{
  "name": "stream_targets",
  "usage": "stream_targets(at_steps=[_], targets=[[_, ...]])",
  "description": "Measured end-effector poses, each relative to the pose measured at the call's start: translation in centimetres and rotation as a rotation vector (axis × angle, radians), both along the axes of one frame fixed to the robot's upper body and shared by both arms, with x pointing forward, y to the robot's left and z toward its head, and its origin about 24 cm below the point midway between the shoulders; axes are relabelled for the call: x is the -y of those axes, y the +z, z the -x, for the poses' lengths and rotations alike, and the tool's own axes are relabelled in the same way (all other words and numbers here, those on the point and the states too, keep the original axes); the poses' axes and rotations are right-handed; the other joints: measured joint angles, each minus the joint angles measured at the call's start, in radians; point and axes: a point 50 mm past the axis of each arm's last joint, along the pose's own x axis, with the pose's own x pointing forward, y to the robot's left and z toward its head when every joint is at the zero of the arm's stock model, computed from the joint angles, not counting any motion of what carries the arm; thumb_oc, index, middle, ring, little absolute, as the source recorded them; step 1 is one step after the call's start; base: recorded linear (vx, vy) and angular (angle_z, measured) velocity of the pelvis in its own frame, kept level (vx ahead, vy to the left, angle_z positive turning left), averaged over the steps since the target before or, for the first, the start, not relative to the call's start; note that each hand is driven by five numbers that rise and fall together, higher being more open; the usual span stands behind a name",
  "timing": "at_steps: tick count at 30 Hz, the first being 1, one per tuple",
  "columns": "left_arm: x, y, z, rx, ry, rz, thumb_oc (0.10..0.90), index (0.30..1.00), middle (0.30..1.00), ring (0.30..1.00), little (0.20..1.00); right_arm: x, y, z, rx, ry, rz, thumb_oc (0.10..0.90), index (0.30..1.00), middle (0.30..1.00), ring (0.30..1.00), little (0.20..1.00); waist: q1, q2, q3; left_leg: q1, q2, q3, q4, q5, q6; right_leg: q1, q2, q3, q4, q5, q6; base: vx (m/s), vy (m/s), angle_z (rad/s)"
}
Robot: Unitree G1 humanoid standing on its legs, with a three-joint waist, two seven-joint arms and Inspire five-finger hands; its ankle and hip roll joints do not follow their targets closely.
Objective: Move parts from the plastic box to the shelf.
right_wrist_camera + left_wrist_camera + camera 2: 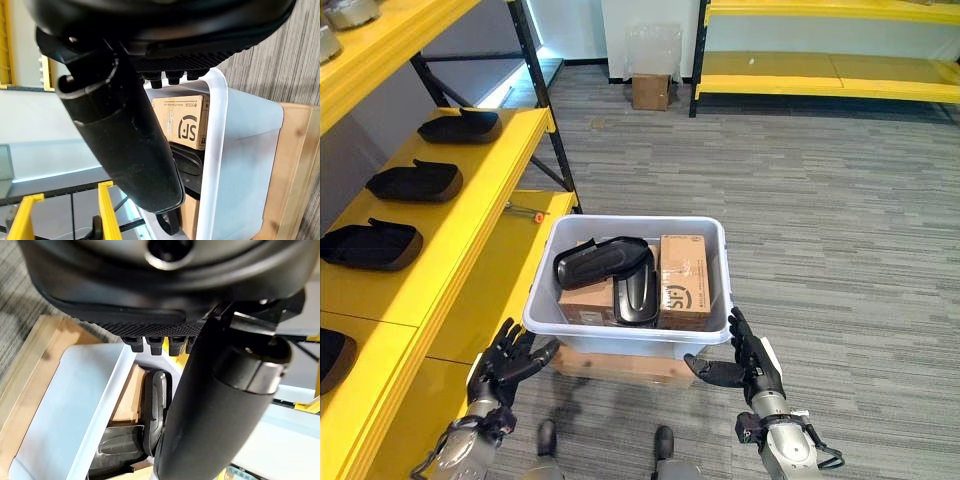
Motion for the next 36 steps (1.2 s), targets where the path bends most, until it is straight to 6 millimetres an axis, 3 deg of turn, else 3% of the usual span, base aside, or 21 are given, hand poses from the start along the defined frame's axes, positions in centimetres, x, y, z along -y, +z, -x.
stream_targets(at_steps=[1,3,4,6,7,11,17,26,31,36], targets=[[0.0,-0.1,0.1,-0.004,0.0,0.0,0.9,1.0,1.0,1.0,1.0,-0.1,0.0,-0.1,0.006,0.001,-0.003,0.9,1.0,1.0,1.0,1.0,-0.003,0.002,0.0,0.017,-0.007,0.018,0.003,0.002,0.0,0.004,-0.001,0.011,-0.007,0.001,0.005,0.18,0.202,-0.55],[0.4,-0.1,0.1,0.003,-0.004,0.017,0.9,1.0,1.0,1.0,1.0,0.5,0.4,0.2,0.007,0.008,0.042,0.9,1.0,1.0,1.0,1.0,-0.01,0.053,0.0,0.08,-0.046,0.024,0.002,-0.018,0.039,0.015,0.007,0.027,-0.032,0.029,0.044,0.18,0.211,-0.48],[0.3,0.0,0.0,0.007,-0.001,0.016,0.9,1.0,1.0,1.0,1.0,0.4,0.3,0.1,0.005,0.009,0.044,0.9,1.0,1.0,1.0,1.0,-0.006,0.067,-0.001,0.098,-0.057,0.003,-0.018,0.026,0.02,0.014,0.002,0.043,-0.033,0.036,0.055,0.11,0.122,-0.47],[-0.6,0.4,-0.1,0.016,0.017,-0.011,0.9,1.0,1.0,1.0,1.0,-0.7,-0.7,1.0,-0.033,0.033,0.019,0.9,1.0,1.0,1.0,1.0,-0.003,0.0,0.002,0.108,-0.138,0.053,-0.02,0.028,0.036,0.016,-0.074,0.077,-0.049,0.049,0.094,0.14,0.227,-0.31],[-0.9,0.4,0.0,0.013,0.017,-0.023,0.9,1.0,1.0,1.0,1.0,-1.2,-1.1,1.4,-0.051,0.043,0.003,0.9,1.0,1.0,1.0,1.0,-0.003,-0.021,0.001,0.119,-0.162,0.071,-0.022,0.025,0.045,0.019,-0.096,0.083,-0.049,0.057,0.109,0.1,0.216,-0.16],[-2.4,0.6,0.5,0.008,0.042,-0.065,0.9,1.0,1.0,1.0,1.0,-2.9,-1.3,1.1,-0.047,0.1,-0.046,0.9,1.0,1.0,1.0,1.0,0.005,-0.058,0.002,0.131,-0.209,0.121,-0.022,0.006,0.075,0.005,-0.149,0.112,-0.049,0.068,0.135,0.04,0.099,-0.22],[-2.3,0.7,0.7,0.008,0.035,-0.062,0.9,1.0,1.0,1.0,1.0,-2.6,-0.1,-0.5,0.002,0.134,0.023,0.9,1.0,1.0,1.0,1.0,0.003,-0.065,0.003,0.131,-0.208,0.13,-0.022,-0.005,0.077,-0.001,-0.141,0.124,-0.049,0.061,0.151,0.04,0.052,-0.06],[-2.3,0.6,1.0,0.005,0.039,-0.062,0.9,1.0,1.0,1.0,1.0,-1.2,2.0,-2.0,0.057,0.179,0.196,0.9,1.0,1.0,1.0,1.0,0.004,-0.075,0.0,0.089,-0.186,0.127,-0.023,-0.001,0.073,-0.044,-0.124,0.122,-0.051,0.063,0.142,0.01,0.005,-0.01],[-2.2,0.4,1.4,-0.01,0.037,-0.06,0.9,1.0,1.0,1.0,1.0,-1.7,4.4,-4.4,0.159,0.203,0.273,0.9,1.0,1.0,1.0,1.0,0.007,-0.077,0.0,0.067,-0.182,0.121,-0.022,0.014,0.063,-0.06,-0.121,0.107,-0.051,0.071,0.139,-0.04,-0.007,0.04],[-1.5,1.1,0.6,0.023,-0.015,-0.067,0.9,1.0,1.0,1.0,1.0,-3.9,8.4,-8.4,0.32,0.275,0.375,0.9,1.0,1.0,1.0,1.0,0.038,-0.072,0.001,0.022,-0.178,0.1,-0.021,0.031,0.061,-0.095,-0.117,0.098,-0.051,0.082,0.134,-0.04,-0.018,0.08]])
